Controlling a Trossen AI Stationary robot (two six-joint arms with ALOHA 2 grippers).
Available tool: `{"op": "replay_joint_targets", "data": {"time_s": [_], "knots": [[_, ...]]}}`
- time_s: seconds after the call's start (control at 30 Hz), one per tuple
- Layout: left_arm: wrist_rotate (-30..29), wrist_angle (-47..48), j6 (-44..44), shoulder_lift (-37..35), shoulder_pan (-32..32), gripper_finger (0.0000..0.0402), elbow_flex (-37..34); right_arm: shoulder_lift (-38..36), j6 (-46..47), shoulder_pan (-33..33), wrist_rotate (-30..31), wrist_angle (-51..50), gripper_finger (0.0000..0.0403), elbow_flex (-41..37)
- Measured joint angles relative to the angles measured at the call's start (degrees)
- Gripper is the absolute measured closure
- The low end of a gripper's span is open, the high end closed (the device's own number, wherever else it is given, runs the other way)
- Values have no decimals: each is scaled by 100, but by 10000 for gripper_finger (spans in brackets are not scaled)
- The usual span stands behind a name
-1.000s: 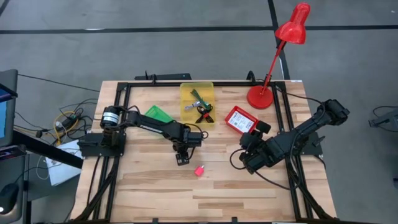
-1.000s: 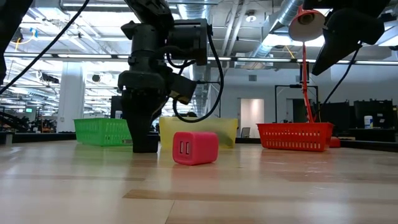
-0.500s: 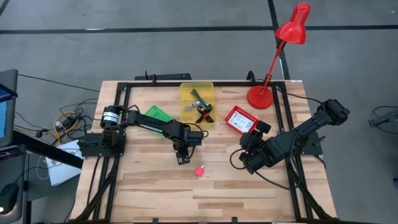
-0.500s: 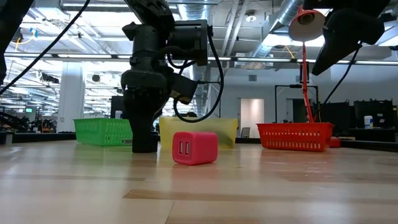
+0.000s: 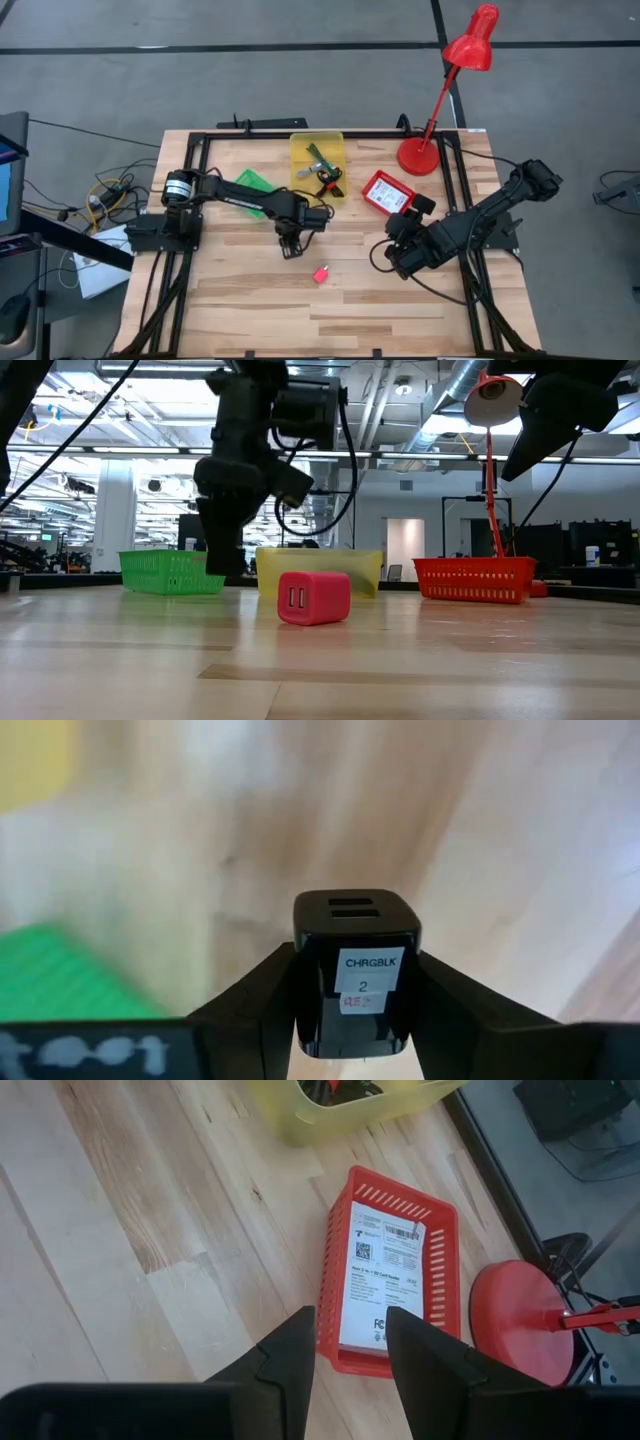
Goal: Pick and place items into bin
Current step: Put the black charger adapter into the green bin
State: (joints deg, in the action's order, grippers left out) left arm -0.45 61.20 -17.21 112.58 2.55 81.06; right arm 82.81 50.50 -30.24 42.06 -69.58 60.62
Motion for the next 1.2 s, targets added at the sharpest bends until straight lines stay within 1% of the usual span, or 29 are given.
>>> {"op": "replay_joint_targets", "data": {"time_s": [0.1, 0.2, 0.43, 0.53, 0.73, 0.87, 1.2], "knots": [[-511, 571, 10, -1, 0, 259, 244, 0, 0, 0, 0, 1, 282, 0], [-1192, 1271, -2, -3, 0, 248, 449, 0, 0, 0, 0, 2, 282, 0], [-2628, 2608, -251, -10, -92, 265, 664, 0, 0, 0, 0, 2, 282, 0], [-2983, 2918, -347, -13, -187, 261, 657, 0, 0, 0, 0, 5, 282, 0], [-3099, 2874, -346, -16, -328, 234, 537, 0, 0, 0, 0, 20, 282, 0], [-3214, 2881, -348, -18, -348, 237, 427, 0, 0, -2, 0, 20, 282, 0], [-3198, 2881, -350, -16, -330, 236, 402, 0, 0, 0, 0, 20, 282, 0]]}}
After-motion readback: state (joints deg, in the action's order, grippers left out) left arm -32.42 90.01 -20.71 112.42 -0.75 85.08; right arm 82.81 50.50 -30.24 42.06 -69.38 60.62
